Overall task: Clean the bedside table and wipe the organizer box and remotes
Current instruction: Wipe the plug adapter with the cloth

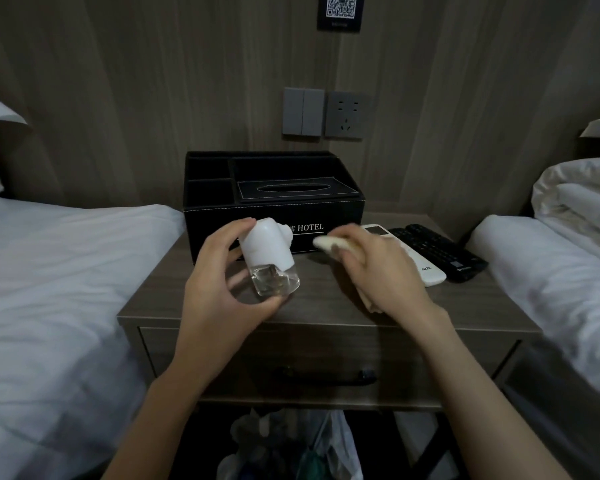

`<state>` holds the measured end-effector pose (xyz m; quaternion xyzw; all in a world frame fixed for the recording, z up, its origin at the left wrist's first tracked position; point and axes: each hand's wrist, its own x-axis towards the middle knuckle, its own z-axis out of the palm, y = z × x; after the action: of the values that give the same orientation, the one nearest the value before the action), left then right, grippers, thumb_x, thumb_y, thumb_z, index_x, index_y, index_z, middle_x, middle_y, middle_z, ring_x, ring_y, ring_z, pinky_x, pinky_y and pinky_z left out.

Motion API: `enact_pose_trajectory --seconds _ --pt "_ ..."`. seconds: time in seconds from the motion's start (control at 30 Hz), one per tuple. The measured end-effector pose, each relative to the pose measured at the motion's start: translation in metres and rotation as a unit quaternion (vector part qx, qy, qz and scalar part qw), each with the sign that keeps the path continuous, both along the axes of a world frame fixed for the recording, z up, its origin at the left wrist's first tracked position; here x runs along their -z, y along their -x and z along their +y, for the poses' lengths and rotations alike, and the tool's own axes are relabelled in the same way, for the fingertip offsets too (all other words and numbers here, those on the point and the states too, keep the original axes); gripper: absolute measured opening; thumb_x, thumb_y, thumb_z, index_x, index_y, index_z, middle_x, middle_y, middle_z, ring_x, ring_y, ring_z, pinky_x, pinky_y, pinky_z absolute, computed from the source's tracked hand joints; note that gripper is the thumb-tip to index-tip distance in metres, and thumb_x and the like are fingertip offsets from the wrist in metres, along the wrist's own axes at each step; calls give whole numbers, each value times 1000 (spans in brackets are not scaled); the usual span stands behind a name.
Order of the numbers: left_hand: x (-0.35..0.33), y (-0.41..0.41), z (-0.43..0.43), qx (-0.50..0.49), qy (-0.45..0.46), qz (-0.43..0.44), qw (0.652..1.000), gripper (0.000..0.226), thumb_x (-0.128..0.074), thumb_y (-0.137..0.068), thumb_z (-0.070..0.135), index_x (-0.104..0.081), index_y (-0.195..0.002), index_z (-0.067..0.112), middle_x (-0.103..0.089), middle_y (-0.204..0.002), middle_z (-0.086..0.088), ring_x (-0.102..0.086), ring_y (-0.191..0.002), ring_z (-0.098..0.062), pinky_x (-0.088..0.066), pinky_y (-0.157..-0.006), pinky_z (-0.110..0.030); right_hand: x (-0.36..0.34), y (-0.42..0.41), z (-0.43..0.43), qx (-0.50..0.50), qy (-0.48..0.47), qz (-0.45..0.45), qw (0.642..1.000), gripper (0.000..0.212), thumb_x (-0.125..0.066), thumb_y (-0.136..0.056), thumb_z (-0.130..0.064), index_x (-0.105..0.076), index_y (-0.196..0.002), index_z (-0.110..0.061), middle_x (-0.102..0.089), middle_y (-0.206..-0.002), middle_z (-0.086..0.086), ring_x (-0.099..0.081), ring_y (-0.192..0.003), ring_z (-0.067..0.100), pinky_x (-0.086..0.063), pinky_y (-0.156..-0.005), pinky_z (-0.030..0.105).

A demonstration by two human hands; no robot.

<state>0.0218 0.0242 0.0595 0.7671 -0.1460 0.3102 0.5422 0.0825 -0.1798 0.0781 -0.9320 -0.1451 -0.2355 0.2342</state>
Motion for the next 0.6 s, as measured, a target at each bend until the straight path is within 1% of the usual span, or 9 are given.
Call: enact_pose_trajectory --seconds 0.07,0.1,0.13,0.17,0.27,0.33,0.43,0.53,0.6 --pt "0 -2 0 0 -4 2 1000 85 -89 -60 11 -47 -132 30 -46 -135 18 -52 -120 1 -50 -89 -14 -14 10 0 -46 -112 -60 991 21 -56 -93 -27 -62 -112 -34 -69 -96 -10 -63 -90 12 -49 -77 33" --pt "0 -3 0 3 -7 4 1000 86 -89 -60 11 -47 -132 30 -46 -135 17 -52 -120 0 -50 -90 -14 -21 15 2 -71 -156 -83 982 23 -58 -92 -22 -64 -111 -32 -68 -98 -13 -62 -93 7 -48 -80 27" --pt "0 -3 -1 6 -8 6 1000 86 -89 -60 11 -47 -133 29 -46 -136 17 -52 -121 0 -49 -90 -14 -26 20 4 -92 -183 -97 974 26 -59 -91 -17 -65 -112 -30 -68 -101 -16 -61 -97 5 -46 -84 22" --pt "0 -3 -1 12 -8 8 1000 86 -89 -61 10 -47 -134 28 -47 -136 16 -52 -121 0 -49 -91 -14 -30 25 8 -109 -195 -102 969 29 -59 -90 -14 -66 -114 -30 -68 -105 -17 -61 -100 5 -44 -87 19" --pt "-2 -3 -7 37 -1 10 999 84 -88 -62 8 -48 -134 24 -48 -136 14 -53 -121 -1 -49 -91 -13 -28 35 22 -142 -194 -81 967 39 -58 -90 -12 -63 -123 -34 -65 -115 -20 -58 -105 4 -41 -92 17" --pt "-1 -2 -10 51 8 8 999 81 -87 -63 5 -50 -132 22 -50 -134 14 -54 -120 -2 -49 -90 -14 -21 37 30 -151 -172 -55 972 44 -56 -92 -14 -58 -129 -37 -63 -120 -20 -55 -101 2 -39 -89 13" --pt "0 -3 -12 60 18 7 998 79 -87 -62 4 -51 -131 21 -52 -132 11 -55 -120 -5 -51 -90 -18 -13 37 36 -149 -171 -34 973 46 -52 -93 -14 -55 -132 -39 -65 -112 -20 -52 -90 4 -39 -80 11" --pt "1 -3 -11 57 27 3 998 81 -88 -61 4 -51 -131 20 -53 -132 7 -56 -119 -4 -53 -88 -20 -11 38 37 -152 -177 -31 972 47 -52 -93 -14 -54 -133 -37 -66 -105 -19 -50 -87 4 -38 -76 11" --pt "0 -3 -12 56 41 5 998 82 -89 -60 6 -51 -131 19 -53 -132 3 -57 -118 -5 -54 -87 -21 -10 39 36 -166 -181 -28 969 48 -52 -93 -13 -53 -134 -38 -61 -96 -27 -49 -86 2 -37 -75 10"
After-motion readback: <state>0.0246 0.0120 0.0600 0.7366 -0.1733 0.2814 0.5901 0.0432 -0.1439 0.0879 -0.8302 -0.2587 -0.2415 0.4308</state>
